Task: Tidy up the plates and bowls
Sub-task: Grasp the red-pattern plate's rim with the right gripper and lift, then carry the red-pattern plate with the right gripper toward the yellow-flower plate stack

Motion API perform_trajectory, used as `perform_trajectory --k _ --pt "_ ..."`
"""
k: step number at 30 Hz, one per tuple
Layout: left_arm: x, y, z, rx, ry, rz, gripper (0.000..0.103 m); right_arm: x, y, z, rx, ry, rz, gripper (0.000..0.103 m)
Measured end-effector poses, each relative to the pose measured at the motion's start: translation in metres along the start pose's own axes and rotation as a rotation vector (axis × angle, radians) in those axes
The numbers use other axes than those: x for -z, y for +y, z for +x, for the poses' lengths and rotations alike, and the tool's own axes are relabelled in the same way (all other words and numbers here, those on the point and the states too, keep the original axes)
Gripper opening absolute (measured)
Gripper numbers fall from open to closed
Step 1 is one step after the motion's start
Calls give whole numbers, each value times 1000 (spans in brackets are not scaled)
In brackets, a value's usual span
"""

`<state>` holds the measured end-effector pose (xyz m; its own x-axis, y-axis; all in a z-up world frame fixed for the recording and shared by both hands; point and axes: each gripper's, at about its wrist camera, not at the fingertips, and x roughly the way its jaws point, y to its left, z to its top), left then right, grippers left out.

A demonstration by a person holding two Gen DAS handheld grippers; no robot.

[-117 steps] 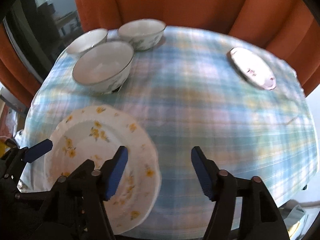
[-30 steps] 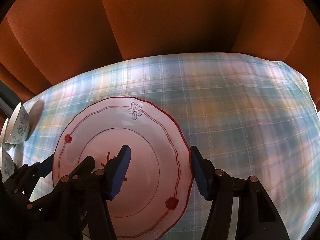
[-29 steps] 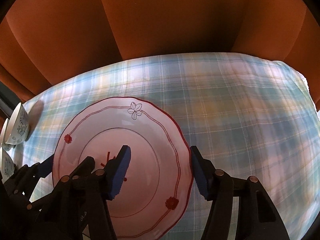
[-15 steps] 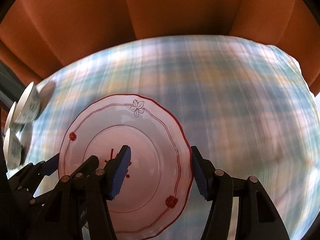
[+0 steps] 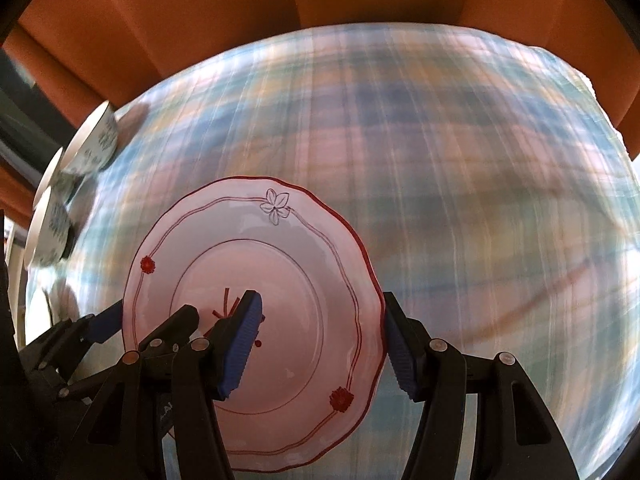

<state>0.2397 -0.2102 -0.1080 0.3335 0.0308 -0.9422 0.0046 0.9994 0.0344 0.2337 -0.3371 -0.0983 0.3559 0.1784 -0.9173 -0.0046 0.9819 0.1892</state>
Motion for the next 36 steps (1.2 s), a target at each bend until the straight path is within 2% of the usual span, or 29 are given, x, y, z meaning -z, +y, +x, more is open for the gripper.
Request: perform_trajectory --k 11,15,20,27,36 --pt "9 8 -2 33 -36 -54 55 0 -6 4 -28 -6 -23 57" --pt "8 10 0 48 -39 -71 56 2 -9 11 -11 13 -49 45" --pt "8 5 -1 19 -51 -50 58 2 -6 12 12 11 -40 44" --pt "10 14 -7 49 -29 -57 57 4 6 7 77 -9 -62 45" --pt "28 40 -39 98 -101 -17 58 20 26 -10 101 -30 -25 47"
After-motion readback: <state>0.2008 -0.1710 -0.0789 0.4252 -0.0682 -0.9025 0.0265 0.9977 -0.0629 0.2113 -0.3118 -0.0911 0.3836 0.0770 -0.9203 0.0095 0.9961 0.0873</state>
